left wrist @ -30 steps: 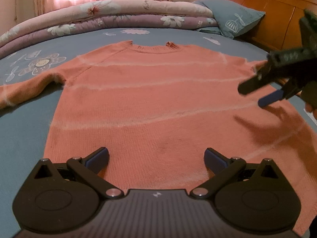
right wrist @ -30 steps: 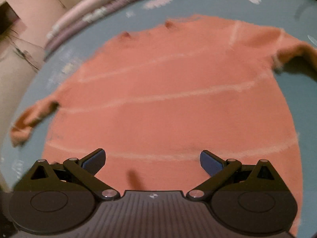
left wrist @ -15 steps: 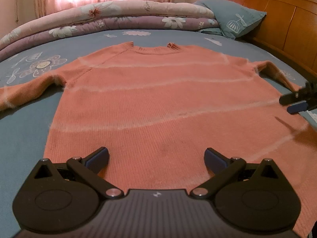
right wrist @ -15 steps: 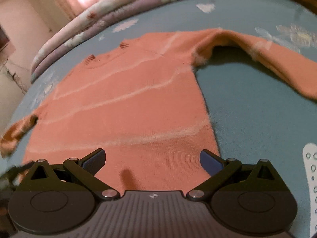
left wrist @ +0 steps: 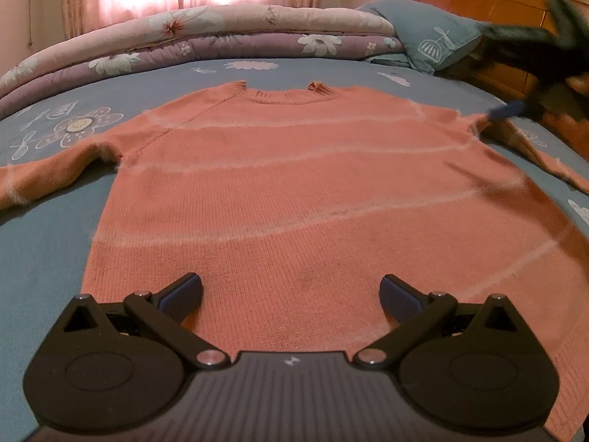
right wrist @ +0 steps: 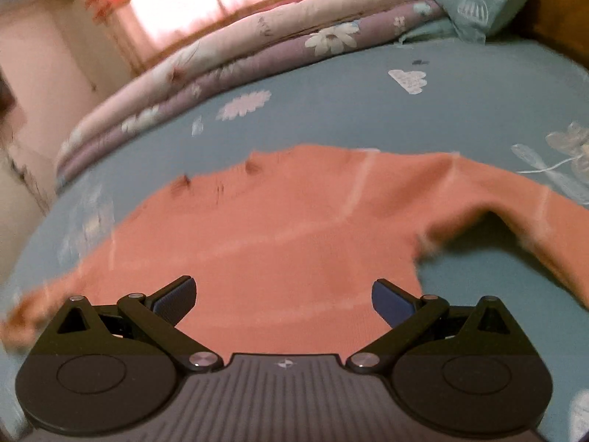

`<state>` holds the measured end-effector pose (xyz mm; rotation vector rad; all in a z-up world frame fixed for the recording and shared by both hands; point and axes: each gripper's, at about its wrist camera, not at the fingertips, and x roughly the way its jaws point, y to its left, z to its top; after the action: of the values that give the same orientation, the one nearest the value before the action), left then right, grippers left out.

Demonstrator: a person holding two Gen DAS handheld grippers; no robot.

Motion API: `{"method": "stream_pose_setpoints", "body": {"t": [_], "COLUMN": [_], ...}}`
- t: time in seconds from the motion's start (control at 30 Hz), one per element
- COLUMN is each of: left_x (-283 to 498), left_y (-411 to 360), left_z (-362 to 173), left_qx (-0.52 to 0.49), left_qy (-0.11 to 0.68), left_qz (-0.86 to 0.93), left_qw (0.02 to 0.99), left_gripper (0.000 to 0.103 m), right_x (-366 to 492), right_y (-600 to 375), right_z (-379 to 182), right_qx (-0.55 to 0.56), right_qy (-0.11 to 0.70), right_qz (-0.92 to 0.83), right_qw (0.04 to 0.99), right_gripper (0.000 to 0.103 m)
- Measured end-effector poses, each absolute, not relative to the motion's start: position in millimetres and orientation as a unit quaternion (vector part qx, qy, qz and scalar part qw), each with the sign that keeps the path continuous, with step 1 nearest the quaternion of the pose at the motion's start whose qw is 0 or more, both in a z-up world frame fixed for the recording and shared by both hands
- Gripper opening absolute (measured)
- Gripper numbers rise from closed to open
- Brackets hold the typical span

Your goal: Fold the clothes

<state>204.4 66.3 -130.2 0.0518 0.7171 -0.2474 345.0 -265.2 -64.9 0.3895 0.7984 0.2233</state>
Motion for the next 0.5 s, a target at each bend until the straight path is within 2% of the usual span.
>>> {"method": "stream_pose_setpoints", "body": {"t": [0.13, 0.27, 0.4, 0.5], "left_x": [206.0, 207.4, 208.4, 209.5], "left_y": [65.6, 64.1, 63.1, 61.8], "left_z": [-130.5, -131.4, -131.3, -131.3], "left_qx": [0.025, 0.029, 0.029, 0.030], "left_qy": [0.350, 0.346, 0.346, 0.346], "left_qz": [-0.119, -0.119, -0.116, -0.114], "left_qw": [0.929, 0.930, 0.930, 0.931], "left_gripper": [0.102, 0.102, 0.102, 0.102], "right_x": [386.9, 411.1, 417.9, 412.1], "right_y": [-272.9, -283.0, -293.2, -297.6], "right_z": [-85.0, -108.9, -114.7, -107.7], "right_qx": [0.218, 0.177, 0.078, 0.099], "right_qy": [0.391, 0.419, 0.419, 0.413], "right_qz": [0.092, 0.060, 0.013, 0.017], "right_qw": [0.890, 0.889, 0.905, 0.905], "right_gripper": [0.103, 0.103, 0.102, 0.103]}}
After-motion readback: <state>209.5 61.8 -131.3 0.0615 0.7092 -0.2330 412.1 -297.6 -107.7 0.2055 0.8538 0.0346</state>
